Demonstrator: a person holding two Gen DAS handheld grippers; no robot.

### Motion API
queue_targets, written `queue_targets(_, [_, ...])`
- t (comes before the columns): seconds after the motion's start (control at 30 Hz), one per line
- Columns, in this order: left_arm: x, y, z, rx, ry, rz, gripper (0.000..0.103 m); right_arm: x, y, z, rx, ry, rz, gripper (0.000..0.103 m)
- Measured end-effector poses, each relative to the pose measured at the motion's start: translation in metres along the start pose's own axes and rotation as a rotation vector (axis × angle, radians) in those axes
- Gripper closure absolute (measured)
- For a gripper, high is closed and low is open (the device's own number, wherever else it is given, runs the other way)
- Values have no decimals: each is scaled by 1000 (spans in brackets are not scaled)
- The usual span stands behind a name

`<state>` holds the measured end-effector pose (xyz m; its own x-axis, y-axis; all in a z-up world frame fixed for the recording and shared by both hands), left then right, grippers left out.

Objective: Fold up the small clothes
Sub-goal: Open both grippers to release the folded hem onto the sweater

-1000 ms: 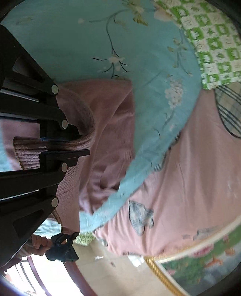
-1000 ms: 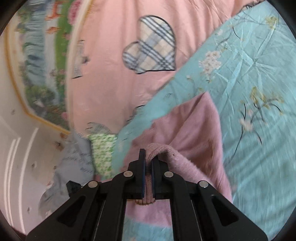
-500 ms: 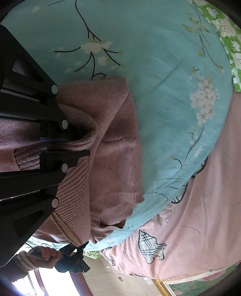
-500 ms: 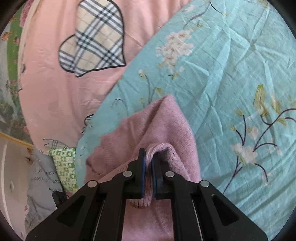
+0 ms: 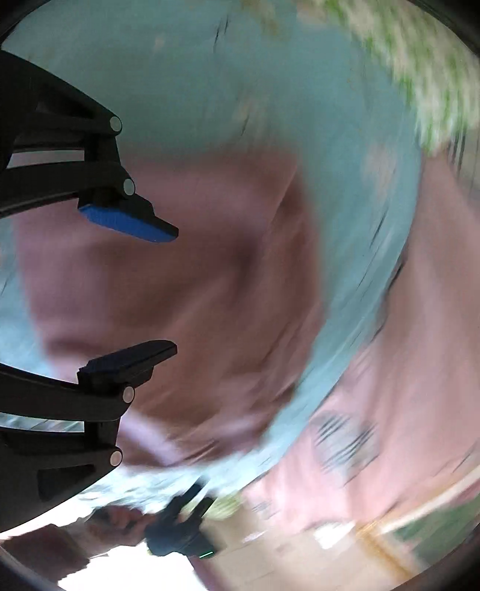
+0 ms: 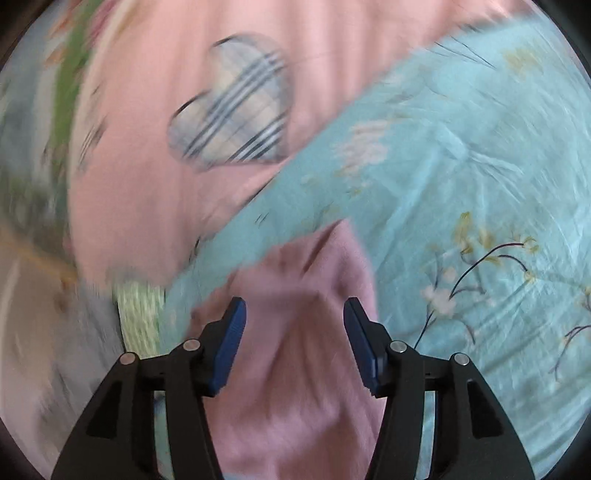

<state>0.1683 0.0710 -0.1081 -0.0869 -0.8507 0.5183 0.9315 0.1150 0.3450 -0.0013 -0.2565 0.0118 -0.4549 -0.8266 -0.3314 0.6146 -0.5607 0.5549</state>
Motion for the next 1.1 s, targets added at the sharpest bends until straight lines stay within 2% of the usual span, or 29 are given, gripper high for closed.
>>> queue_targets(0.03, [16, -10, -11, -42, -21, -40, 47, -22, -21, -15, -89, 3, 123, 49])
queue_targets(0.07, [34, -19, -26, -83, -27, -90, 47, -34, -35, -26, -142, 5, 192, 52])
queue_targets(0.17, [67, -28, -68, -141, 18, -223, 47, -70, -80, -70, -317, 16, 401, 57])
queue_targets(0.27, [65, -7, -93, -158, 30, -231, 48, -76, -85, -107, -371, 8, 446, 57])
queue_targets(0.3, [58, 5, -97, -152, 40, -225, 53, -73, -80, -117, -377, 0, 437, 57])
queue_targets(0.33, [52, 18, -99, -146, 43, -223, 61, -66, -72, -128, -380, -22, 428, 58])
queue_targets(0.4, [35, 43, -101, -154, 44, -203, 84, -47, -47, -144, -340, -76, 396, 70])
queue_targets(0.43, [26, 54, -100, -150, 50, -191, 88, -34, -32, -147, -299, -101, 356, 78])
queue_targets(0.47, [16, 66, -96, -135, 61, -180, 91, -25, -22, -146, -264, -118, 320, 91])
queue_targets(0.5, [5, 76, -90, -120, 63, -166, 91, -15, -10, -144, -221, -124, 263, 93])
queue_targets(0.53, [-1, 82, -84, -102, 61, -154, 91, -1, 5, -137, -150, -125, 179, 93])
queue_targets(0.57, [-12, 92, -76, -65, 90, -143, 91, 8, 13, -131, -107, -140, 134, 93])
queue_targets(0.63, [-39, 107, -57, 14, 170, -93, 77, 27, 22, -116, -28, -133, 27, 93])
queue_targets(0.67, [-55, 111, -49, 41, 188, -47, 76, 30, 22, -112, -17, -130, 8, 93])
queue_targets(0.73, [-83, 110, -36, 49, 163, 48, 81, 33, 17, -104, -5, -176, 28, 93])
queue_targets(0.8, [-94, 102, -25, 52, 155, 98, 80, 32, 13, -97, 5, -190, 29, 91])
queue_targets(0.9, [-87, 83, -5, 70, 177, 86, 75, 14, 8, -82, 21, -190, 65, 89])
queue_targets(0.97, [-66, 65, 5, 75, 106, 83, 70, -6, 3, -79, 30, -144, 100, 89])
queue_targets(1.0, [-50, 59, 0, 64, 84, 74, 64, -17, -3, -82, 16, -116, 116, 89])
queue_targets(1.1, [-18, 40, -17, 6, 50, 18, 61, -64, -39, -114, -121, -9, 221, 89])
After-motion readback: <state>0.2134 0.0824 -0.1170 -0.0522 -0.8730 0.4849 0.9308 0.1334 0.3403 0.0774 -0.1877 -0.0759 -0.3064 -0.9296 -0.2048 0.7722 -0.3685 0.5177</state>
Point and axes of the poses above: each gripper's, at about its wrist camera, not at the fingertips, and z roughly against the way its jaws point, x to its right, y to its top, the point moved 7 cm from there along -z, roughly the way its jaws point, and after that the axes turned 8 degrees about z, right-handed, at the moved point
